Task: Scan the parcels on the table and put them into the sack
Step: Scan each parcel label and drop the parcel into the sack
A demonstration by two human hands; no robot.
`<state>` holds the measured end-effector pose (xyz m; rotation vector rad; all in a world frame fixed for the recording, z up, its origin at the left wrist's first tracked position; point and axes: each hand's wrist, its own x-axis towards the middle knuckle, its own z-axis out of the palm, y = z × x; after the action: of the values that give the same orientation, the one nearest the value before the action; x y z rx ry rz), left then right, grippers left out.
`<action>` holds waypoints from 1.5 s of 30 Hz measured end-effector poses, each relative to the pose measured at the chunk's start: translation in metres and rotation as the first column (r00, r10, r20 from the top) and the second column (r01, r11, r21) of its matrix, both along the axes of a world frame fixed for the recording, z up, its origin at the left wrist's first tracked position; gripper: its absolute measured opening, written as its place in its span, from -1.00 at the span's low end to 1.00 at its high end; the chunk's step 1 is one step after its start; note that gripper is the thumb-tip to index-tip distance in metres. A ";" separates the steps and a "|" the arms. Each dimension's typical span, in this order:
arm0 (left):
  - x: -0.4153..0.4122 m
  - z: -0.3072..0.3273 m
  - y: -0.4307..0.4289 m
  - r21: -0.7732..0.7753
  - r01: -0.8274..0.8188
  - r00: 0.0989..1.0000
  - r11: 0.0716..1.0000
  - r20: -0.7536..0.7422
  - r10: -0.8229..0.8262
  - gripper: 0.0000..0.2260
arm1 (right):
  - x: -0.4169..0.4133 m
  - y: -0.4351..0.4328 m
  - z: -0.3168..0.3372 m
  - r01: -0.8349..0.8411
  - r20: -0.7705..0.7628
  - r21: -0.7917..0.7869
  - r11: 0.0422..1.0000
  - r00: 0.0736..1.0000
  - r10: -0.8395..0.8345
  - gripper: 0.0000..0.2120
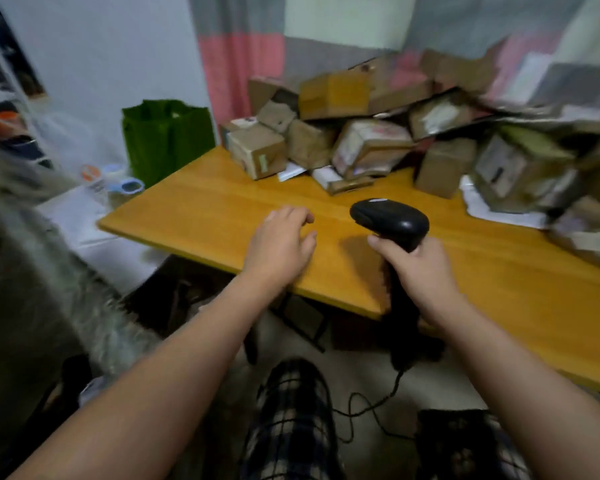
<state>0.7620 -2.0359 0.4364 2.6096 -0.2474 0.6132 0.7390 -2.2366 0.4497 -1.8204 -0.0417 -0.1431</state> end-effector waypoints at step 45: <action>0.090 0.055 -0.083 0.205 0.320 0.934 0.925 0.096 -0.345 -0.13 | 0.084 -0.101 0.023 0.227 -0.305 0.536 0.813 0.950 -0.065 -0.54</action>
<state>0.8517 -2.1191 0.4913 2.6149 -0.8089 0.6638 0.8225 -2.3372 0.4730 -1.2248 0.3135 -0.0055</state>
